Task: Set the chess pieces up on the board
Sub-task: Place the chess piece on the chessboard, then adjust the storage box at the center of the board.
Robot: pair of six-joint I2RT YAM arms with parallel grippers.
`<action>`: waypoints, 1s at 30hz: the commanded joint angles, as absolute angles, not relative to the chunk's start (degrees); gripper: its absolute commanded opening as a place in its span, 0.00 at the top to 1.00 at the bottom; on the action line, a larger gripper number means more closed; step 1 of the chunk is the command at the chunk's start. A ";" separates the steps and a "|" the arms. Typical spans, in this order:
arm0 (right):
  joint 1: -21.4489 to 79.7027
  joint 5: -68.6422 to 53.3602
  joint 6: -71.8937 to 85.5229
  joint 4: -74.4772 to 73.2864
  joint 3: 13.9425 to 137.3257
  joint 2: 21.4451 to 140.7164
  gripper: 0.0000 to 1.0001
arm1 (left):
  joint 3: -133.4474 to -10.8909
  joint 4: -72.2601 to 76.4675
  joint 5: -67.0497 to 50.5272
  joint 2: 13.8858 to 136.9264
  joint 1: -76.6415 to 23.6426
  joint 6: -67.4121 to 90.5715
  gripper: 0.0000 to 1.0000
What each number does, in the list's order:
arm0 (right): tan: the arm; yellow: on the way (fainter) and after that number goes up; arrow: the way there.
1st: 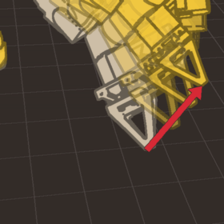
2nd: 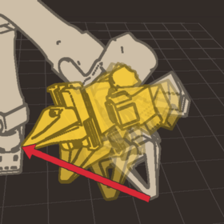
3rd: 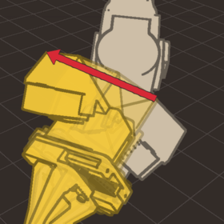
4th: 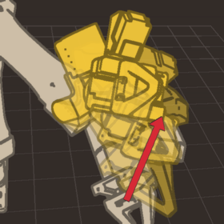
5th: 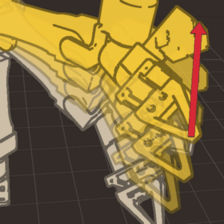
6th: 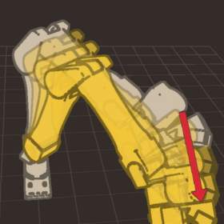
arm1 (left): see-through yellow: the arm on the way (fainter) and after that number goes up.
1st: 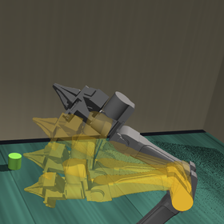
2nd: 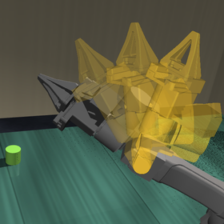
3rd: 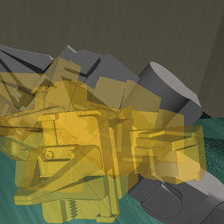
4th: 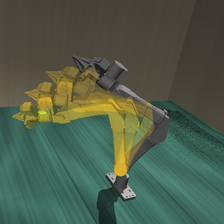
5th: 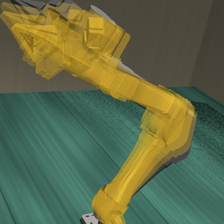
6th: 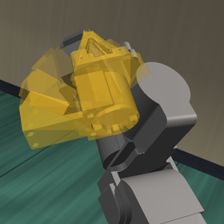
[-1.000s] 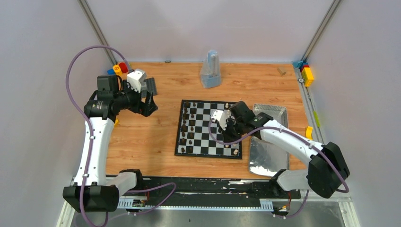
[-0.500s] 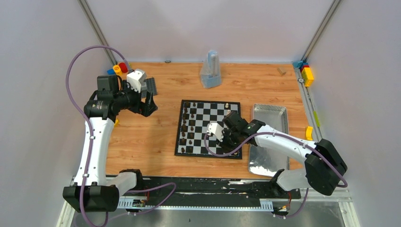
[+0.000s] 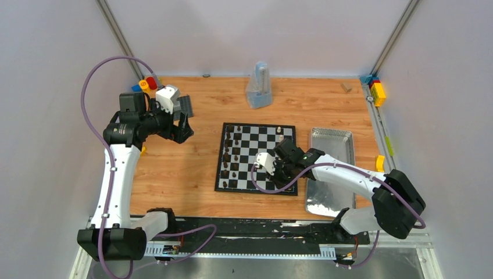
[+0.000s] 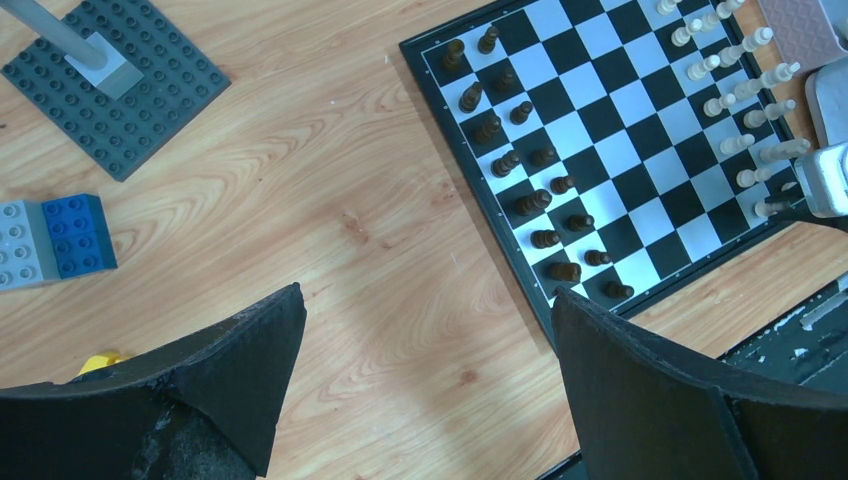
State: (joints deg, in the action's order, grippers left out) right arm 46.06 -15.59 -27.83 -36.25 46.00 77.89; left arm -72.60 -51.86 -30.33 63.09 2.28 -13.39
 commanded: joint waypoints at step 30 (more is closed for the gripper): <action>20.79 -11.77 -19.59 -37.88 59.98 76.21 0.42 | -73.36 -51.08 -32.25 61.61 2.64 -14.24 0.00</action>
State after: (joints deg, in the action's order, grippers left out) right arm 24.34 -17.74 -24.71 -38.26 57.84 72.05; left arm -72.49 -51.90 -30.61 62.61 2.28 -13.41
